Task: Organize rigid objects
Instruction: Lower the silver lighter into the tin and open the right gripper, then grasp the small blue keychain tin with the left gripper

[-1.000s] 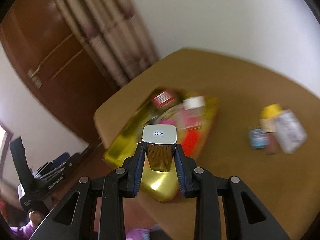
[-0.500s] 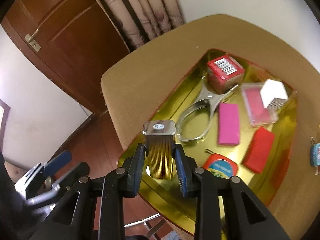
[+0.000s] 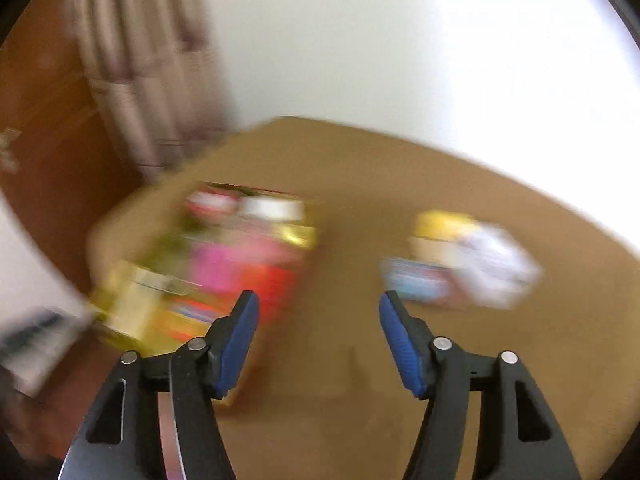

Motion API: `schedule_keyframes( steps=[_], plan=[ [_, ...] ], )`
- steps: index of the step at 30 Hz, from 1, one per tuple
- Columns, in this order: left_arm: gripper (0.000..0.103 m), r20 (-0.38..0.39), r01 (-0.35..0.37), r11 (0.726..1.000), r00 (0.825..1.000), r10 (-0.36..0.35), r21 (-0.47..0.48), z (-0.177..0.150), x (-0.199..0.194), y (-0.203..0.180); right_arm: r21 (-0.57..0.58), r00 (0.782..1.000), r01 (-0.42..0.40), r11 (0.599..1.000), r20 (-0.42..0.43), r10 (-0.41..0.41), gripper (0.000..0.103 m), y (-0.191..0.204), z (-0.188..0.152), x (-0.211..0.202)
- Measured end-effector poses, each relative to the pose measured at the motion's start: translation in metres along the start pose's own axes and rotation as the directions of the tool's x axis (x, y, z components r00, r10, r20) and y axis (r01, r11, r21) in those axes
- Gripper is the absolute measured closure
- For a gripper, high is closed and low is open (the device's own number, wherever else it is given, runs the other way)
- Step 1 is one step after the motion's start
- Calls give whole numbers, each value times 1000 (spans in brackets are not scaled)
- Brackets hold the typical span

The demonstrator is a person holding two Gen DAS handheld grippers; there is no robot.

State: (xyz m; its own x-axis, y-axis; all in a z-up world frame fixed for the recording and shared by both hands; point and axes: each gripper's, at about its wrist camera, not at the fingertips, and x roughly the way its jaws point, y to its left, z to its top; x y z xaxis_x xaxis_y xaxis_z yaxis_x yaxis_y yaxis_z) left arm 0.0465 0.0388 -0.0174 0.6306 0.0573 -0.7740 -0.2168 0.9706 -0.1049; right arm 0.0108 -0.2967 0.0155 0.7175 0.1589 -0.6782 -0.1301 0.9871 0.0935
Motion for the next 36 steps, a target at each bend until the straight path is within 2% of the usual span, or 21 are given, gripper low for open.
schedule_keyframes(
  steps=[2,5,7,10,11,13,14,17,19,23,25,27,31,32,33,36],
  plan=[
    [46,20,29,998,999,-30,48,-2,-6,-12,-2,986,160,987,-47,-160,40,-49,-26,2],
    [46,37,61,988,997,-67,144,-8,-15,-38,18,935,341,940,-108,-337,40,-121,-63,-2],
    [46,29,84,975,995,-92,207,-15,-19,-59,27,898,427,904,-131,-420,39,-158,-82,-7],
    [46,-52,178,952,984,-171,250,-19,-16,-94,21,849,514,858,-155,-505,32,-192,-103,-7],
    [46,-94,227,943,973,-210,244,-17,-13,-110,31,847,517,856,-161,-506,31,-198,-108,-4],
    [46,-143,287,933,955,-261,218,-10,-7,-131,87,866,489,868,-166,-472,27,-209,-119,-5],
    [46,-177,325,925,940,-292,199,-4,-1,-149,110,872,483,869,-157,-465,25,-213,-123,-9],
    [46,-238,371,911,915,-326,180,10,14,-191,126,887,456,881,-144,-438,21,-215,-128,-13],
    [46,-253,374,905,913,-320,204,18,26,-223,134,897,437,890,-142,-419,18,-216,-129,-13],
    [46,-279,316,894,932,-231,316,25,59,-291,174,919,390,904,-124,-373,16,-223,-130,-14],
    [46,-307,298,887,932,-192,352,27,79,-312,197,928,370,908,-116,-353,15,-221,-124,-7],
    [46,-327,267,895,933,-147,358,29,98,-323,211,934,355,911,-110,-339,15,-223,-123,-8],
    [46,-395,267,922,907,-142,281,39,131,-330,215,945,326,921,-104,-310,15,-218,-120,-10],
    [46,-427,267,929,894,-139,258,41,143,-332,215,946,323,921,-103,-308,15,-218,-121,-10],
    [46,-442,264,934,887,-136,242,43,150,-332,216,947,320,923,-102,-304,15,-221,-122,-12],
    [46,-455,242,942,883,-115,232,46,165,-335,218,951,307,927,-102,-291,15,-226,-123,-15]
  ],
)
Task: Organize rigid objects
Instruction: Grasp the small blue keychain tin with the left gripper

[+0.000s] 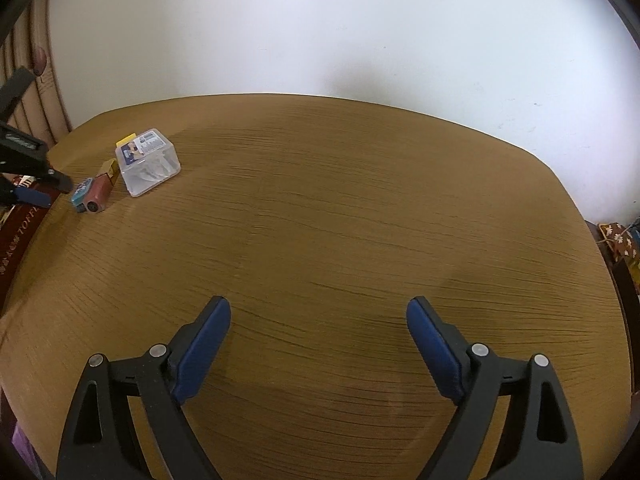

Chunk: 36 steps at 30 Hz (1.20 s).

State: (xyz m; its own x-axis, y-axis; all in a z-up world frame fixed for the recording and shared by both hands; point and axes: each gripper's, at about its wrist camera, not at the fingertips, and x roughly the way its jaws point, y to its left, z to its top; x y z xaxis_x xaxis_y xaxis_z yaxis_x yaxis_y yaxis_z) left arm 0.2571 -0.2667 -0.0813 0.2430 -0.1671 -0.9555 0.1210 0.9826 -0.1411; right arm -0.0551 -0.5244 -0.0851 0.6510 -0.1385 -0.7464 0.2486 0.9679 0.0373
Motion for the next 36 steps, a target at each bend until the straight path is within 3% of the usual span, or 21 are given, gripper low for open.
schedule_keyframes(
  steps=[7,9,12,17,21,24,26,27,28,36],
  plan=[
    [46,-3,2,1000,1000,-2,28,13,11,-6,-5,1000,-14,1000,-8,14,15,-10,-3,-14],
    [46,-11,-27,998,1000,28,52,15,16,-11,-5,1000,-12,1000,-9,12,15,-10,-1,-15],
    [46,8,-38,999,999,38,24,15,17,-6,-6,1000,-12,1000,-11,12,15,-10,-2,-16],
    [48,-28,-7,998,1000,5,-69,16,27,19,-12,1000,-15,1000,-15,15,13,-10,1,-15],
    [48,-20,-30,999,999,30,-20,15,28,16,4,1000,-1,1000,19,1,12,-13,2,-22],
    [49,-13,-50,999,999,51,8,14,30,10,-20,992,-103,995,70,104,12,-8,14,-30],
    [66,6,-86,996,996,86,25,15,32,2,-70,988,-139,988,58,143,12,5,29,-28],
    [79,9,-94,995,996,93,31,14,32,2,-101,982,-170,980,69,178,12,14,40,-28],
    [82,12,-102,994,995,102,30,14,33,2,-117,977,-189,975,76,199,12,20,47,-27],
    [82,71,-53,998,996,52,18,-2,6,28,-159,956,-289,944,-2,292,12,63,100,19]
  ],
)
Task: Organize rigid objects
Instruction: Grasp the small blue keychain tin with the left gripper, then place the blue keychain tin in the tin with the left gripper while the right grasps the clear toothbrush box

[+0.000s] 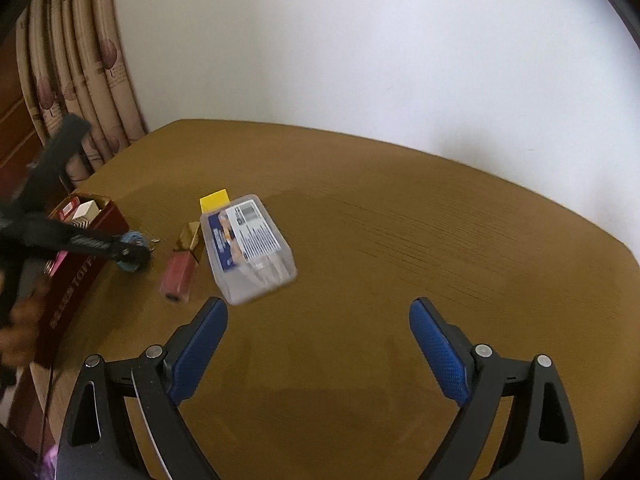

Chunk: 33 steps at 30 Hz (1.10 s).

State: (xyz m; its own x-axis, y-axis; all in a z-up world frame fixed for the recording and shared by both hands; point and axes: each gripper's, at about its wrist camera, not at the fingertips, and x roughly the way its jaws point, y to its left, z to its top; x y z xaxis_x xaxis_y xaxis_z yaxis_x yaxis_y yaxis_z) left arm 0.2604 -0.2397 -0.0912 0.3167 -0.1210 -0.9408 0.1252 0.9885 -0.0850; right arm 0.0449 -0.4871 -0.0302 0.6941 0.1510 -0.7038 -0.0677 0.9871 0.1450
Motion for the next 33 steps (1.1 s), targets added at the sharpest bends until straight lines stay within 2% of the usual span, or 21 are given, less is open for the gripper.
schedule_keyframes(
  steps=[2,8,10,14,24,26,27,28,33],
  plan=[
    [82,36,14,1000,999,-14,6,-7,-22,-1,-6,1000,-7,1000,-15,7,12,3,7,12],
    [82,81,102,995,992,-101,-7,-29,-72,25,-76,999,-24,997,-36,21,10,17,27,34],
    [82,83,122,992,989,-119,-25,-35,-80,36,-113,998,-41,993,-51,36,7,23,33,38],
    [82,83,150,986,986,-145,-65,-46,-101,68,-210,998,-19,978,-69,5,7,37,43,50],
    [82,106,99,984,991,-84,-149,-64,-140,124,-255,984,-40,966,-177,-5,7,48,59,86],
    [82,111,75,982,992,-56,-174,-71,-147,139,-240,977,-60,969,-213,8,14,48,59,96],
    [82,112,68,981,993,-48,-184,-73,-149,145,-234,972,-63,970,-236,6,33,49,57,102],
    [82,112,62,979,993,-41,-194,-76,-152,152,-224,962,-68,972,-274,5,45,49,54,109],
    [82,87,21,973,996,-1,-228,-86,-145,174,-163,970,-31,986,-244,-10,45,38,45,98]
  ],
)
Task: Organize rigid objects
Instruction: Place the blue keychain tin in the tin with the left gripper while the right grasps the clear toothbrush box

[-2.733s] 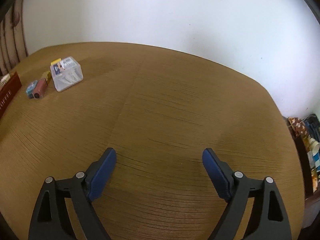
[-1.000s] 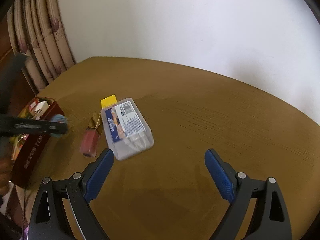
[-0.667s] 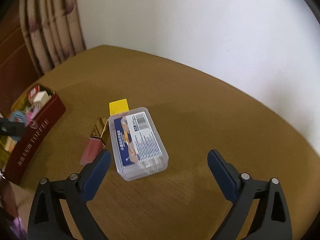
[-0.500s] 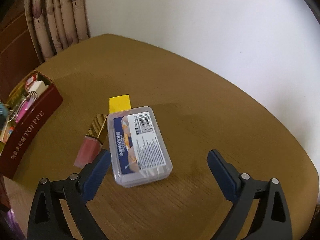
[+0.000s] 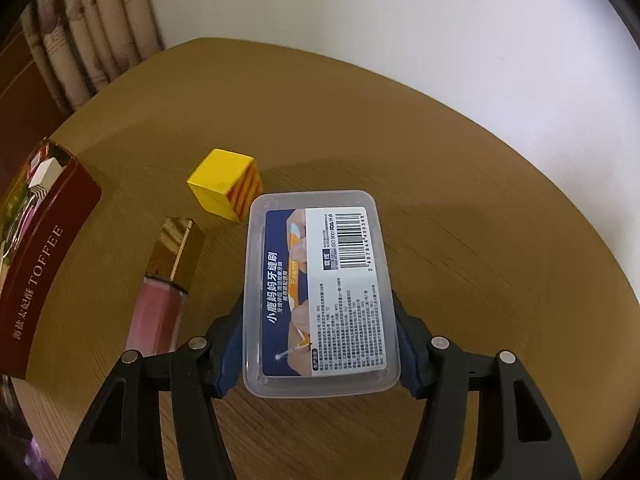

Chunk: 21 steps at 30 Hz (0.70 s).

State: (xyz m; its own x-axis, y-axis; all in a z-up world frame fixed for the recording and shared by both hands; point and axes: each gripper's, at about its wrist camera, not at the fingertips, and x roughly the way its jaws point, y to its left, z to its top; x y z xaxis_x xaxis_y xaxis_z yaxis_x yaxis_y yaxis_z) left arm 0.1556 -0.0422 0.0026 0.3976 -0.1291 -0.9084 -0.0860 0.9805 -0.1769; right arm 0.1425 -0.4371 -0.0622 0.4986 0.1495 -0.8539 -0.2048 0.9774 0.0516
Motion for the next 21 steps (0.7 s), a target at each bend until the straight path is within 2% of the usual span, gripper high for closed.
schedule_keyframes(
  steps=[7,10,12,14,16,19,21],
  plan=[
    [82,-49,20,997,999,-17,70,-7,25,-15,155,996,-31,987,89,17,45,-29,-55,-65],
    [82,-45,5,993,999,1,119,-6,37,-27,212,993,-49,976,118,24,45,-41,-88,-97],
    [82,-35,19,991,999,-15,130,0,44,-34,244,990,-76,967,136,44,45,-43,-103,-110],
    [81,-27,-2,990,1000,6,142,6,53,-39,272,988,-85,959,150,45,45,-43,-121,-126],
    [81,-44,22,990,999,-16,141,9,63,-43,290,985,-93,953,165,46,45,-33,-125,-133],
    [81,-52,-5,988,999,13,153,9,74,-46,301,983,-108,948,173,57,45,-27,-136,-145],
    [81,-69,8,989,998,2,150,10,81,-45,302,981,-122,946,178,69,45,-18,-136,-146]
  ],
)
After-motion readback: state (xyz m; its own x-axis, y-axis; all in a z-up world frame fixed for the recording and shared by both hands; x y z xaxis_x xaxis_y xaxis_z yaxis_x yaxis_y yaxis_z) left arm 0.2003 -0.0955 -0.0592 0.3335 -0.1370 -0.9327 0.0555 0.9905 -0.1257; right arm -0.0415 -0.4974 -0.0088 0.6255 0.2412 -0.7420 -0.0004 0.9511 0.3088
